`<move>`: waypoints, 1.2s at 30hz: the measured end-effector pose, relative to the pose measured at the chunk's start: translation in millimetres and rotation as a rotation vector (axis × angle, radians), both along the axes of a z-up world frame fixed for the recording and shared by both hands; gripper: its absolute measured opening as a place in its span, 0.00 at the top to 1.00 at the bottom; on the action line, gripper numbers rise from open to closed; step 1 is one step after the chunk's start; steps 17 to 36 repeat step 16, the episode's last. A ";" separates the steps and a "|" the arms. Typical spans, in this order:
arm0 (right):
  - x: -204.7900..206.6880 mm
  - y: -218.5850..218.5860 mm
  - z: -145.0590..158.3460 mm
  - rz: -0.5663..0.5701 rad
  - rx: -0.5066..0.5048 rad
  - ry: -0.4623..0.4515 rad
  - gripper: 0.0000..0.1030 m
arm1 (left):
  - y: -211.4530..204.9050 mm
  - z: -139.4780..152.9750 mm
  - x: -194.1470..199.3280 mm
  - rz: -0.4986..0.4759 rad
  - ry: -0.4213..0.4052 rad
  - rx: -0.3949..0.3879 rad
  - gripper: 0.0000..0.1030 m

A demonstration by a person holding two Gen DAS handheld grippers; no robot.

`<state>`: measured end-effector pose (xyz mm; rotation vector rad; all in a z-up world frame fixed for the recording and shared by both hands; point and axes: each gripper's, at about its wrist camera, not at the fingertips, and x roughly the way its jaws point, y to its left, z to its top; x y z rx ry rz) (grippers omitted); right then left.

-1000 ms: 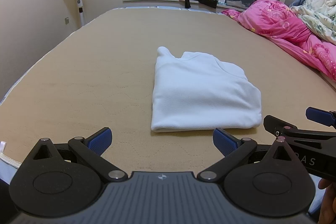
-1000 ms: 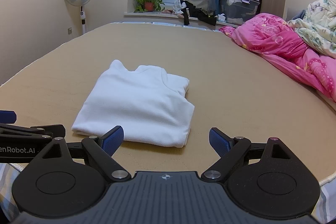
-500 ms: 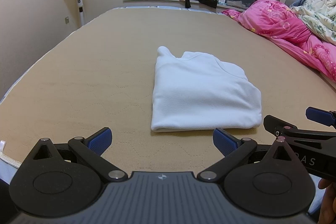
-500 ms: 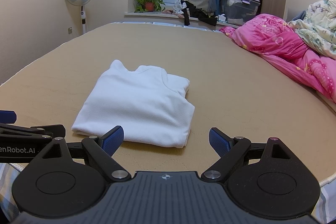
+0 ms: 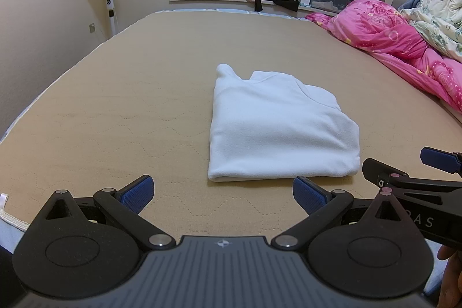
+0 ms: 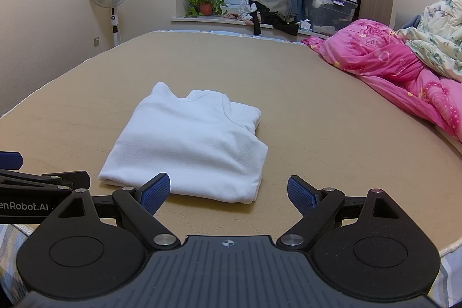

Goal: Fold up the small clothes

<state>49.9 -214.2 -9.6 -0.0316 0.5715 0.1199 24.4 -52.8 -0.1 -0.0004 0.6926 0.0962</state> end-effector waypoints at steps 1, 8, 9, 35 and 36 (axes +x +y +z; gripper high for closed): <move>-0.1 0.1 0.0 0.000 0.000 -0.001 0.14 | 0.0 0.0 0.0 0.000 0.000 0.001 0.01; -0.1 0.2 0.1 0.000 -0.001 -0.001 0.14 | -0.2 -0.3 0.2 -0.001 -0.001 0.001 0.01; 0.0 0.1 0.0 0.000 -0.001 0.000 0.14 | -0.1 -0.2 0.0 0.000 -0.001 0.000 0.01; -0.1 0.2 0.0 0.000 -0.001 0.000 0.14 | -0.9 0.6 0.0 0.003 0.000 0.000 0.01; -0.1 0.2 0.0 0.000 -0.001 0.000 0.14 | -0.9 0.6 0.0 0.003 0.000 0.000 0.01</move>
